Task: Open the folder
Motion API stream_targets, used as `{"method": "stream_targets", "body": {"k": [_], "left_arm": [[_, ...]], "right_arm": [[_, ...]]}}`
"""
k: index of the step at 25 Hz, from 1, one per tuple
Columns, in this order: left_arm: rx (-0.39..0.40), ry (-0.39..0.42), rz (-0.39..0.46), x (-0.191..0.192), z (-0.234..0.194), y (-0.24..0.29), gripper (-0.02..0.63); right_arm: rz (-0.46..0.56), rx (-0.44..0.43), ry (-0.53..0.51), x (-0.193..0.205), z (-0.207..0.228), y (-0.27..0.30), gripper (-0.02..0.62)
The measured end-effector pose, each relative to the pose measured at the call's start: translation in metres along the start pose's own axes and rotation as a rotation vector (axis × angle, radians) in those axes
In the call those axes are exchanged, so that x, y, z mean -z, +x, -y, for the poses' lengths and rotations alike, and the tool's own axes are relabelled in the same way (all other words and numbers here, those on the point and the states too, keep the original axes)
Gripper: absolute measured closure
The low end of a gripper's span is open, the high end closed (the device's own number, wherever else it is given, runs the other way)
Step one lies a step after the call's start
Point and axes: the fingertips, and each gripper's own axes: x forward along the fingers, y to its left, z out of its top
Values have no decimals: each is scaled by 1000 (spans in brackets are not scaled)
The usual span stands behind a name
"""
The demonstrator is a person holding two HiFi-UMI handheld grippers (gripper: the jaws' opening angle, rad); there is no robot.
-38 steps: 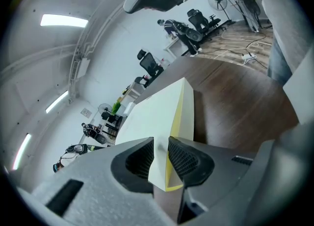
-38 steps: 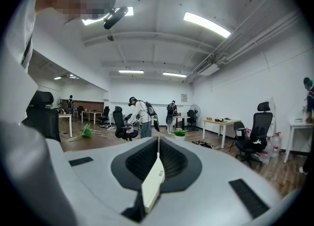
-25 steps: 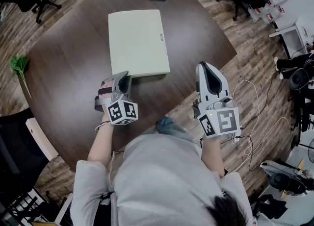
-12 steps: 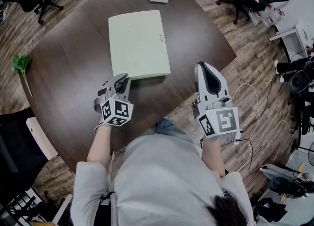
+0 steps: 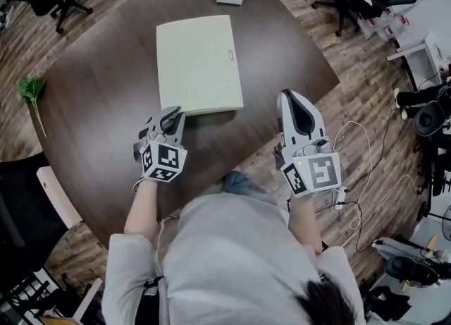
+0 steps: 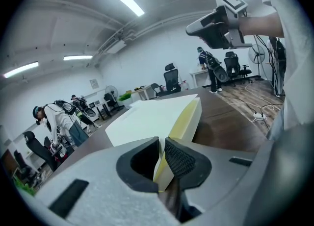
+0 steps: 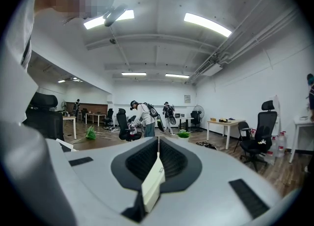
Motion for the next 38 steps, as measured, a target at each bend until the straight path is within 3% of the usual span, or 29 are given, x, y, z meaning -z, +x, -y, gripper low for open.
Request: {"method": "stream_targets", "body": {"k": [10, 15, 19, 32, 38], "left_arm": [[2, -52, 34, 4, -3, -8, 571], [-27, -200, 107, -8, -16, -18, 583], [-55, -279, 119, -5, -18, -22, 581], [-168, -658, 190, 13, -34, -37, 581], [-223, -783, 199, 26, -38, -44, 586]], "right_arm": [[-6, -9, 10, 7, -7, 3, 580], [-2, -15, 5, 4, -9, 3, 580], [3, -22, -1, 1, -7, 2, 580], [30, -83, -8, -9, -11, 3, 580], [40, -118, -9, -13, -15, 4, 580]]}}
